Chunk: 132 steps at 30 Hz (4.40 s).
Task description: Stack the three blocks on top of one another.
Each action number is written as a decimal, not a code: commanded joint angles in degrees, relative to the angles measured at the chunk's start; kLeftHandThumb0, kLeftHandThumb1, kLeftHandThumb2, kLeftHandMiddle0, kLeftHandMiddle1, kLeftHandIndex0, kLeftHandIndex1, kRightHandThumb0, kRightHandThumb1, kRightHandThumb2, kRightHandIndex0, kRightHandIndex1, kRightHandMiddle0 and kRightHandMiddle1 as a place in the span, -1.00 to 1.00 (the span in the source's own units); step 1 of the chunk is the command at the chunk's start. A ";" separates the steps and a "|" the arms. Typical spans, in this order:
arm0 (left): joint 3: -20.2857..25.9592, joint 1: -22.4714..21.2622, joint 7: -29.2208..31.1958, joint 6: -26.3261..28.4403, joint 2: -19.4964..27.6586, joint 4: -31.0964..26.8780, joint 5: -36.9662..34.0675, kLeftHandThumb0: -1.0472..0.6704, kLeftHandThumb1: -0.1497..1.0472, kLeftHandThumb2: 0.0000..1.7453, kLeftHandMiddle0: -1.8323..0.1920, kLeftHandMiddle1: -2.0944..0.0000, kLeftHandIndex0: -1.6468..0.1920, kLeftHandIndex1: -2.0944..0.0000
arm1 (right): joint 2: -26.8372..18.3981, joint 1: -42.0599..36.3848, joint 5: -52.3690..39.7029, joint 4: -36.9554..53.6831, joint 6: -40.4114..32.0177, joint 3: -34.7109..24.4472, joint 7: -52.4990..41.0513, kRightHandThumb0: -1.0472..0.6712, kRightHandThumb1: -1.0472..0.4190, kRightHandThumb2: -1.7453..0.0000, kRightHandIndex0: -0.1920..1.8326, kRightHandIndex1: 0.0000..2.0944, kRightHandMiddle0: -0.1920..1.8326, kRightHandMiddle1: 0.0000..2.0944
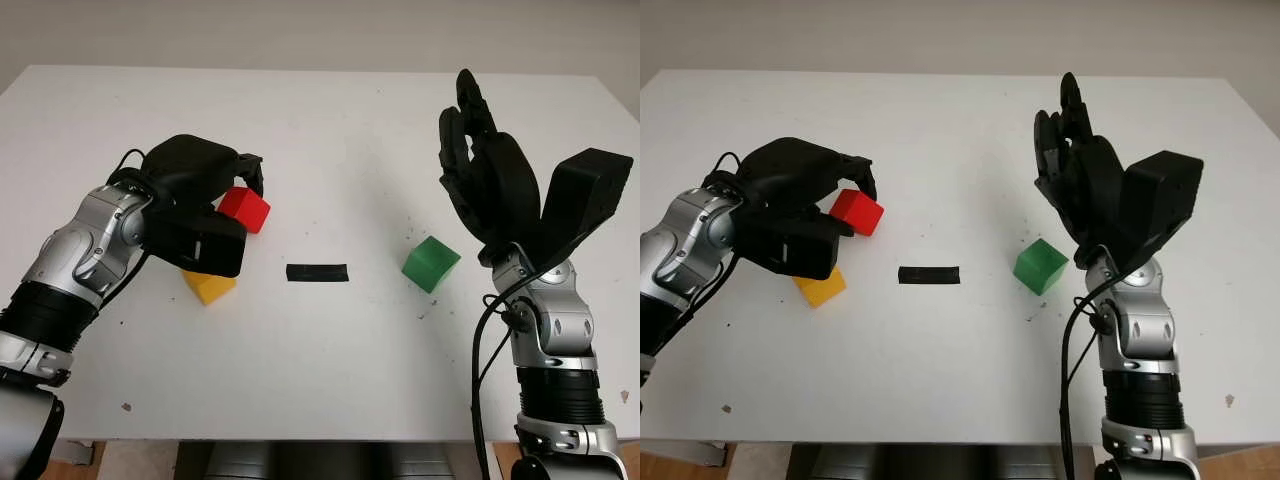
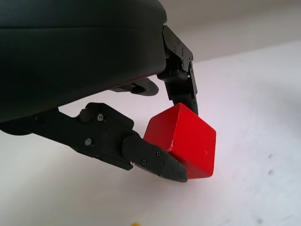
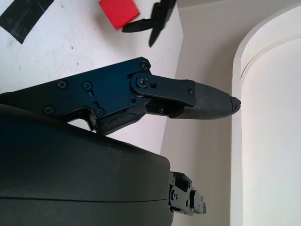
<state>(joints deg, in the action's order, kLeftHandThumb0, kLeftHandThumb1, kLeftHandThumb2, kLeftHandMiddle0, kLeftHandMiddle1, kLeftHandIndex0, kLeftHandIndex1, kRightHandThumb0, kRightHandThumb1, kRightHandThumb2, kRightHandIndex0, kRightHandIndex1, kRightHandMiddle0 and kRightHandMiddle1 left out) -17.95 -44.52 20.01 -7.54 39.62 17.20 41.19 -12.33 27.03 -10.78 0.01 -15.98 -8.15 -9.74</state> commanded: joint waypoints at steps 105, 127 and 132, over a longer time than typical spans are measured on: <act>22.57 14.10 -0.96 22.40 -17.79 -33.82 -30.36 -0.66 1.00 -0.48 1.00 0.99 0.99 0.96 | 0.83 -0.96 -0.62 2.42 -1.10 0.52 2.01 -0.62 -1.00 0.37 -1.00 -1.00 -1.00 -1.00; 24.45 11.40 3.35 15.79 -5.69 -15.67 -34.83 -0.49 1.00 -0.57 0.84 0.91 0.82 0.90 | 0.05 0.45 -0.34 1.61 -1.17 0.33 1.25 -0.62 -1.00 0.37 -1.00 -1.00 -1.00 -1.00; 23.94 9.28 7.99 14.42 -0.19 -14.39 -34.90 -0.47 1.00 -0.64 0.61 0.87 0.60 0.82 | -0.28 0.83 -0.46 0.88 -1.00 0.32 0.46 -0.61 -1.00 0.36 -1.00 -1.00 -1.00 -1.00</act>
<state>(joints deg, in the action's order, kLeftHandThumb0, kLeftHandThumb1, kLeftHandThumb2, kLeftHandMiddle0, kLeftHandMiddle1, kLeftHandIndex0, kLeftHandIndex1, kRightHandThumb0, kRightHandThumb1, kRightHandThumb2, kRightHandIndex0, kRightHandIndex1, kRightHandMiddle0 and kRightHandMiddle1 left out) 5.70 -34.08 27.16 7.27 37.88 2.45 6.56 -12.11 27.00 -11.17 1.07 -17.54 -7.34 -9.12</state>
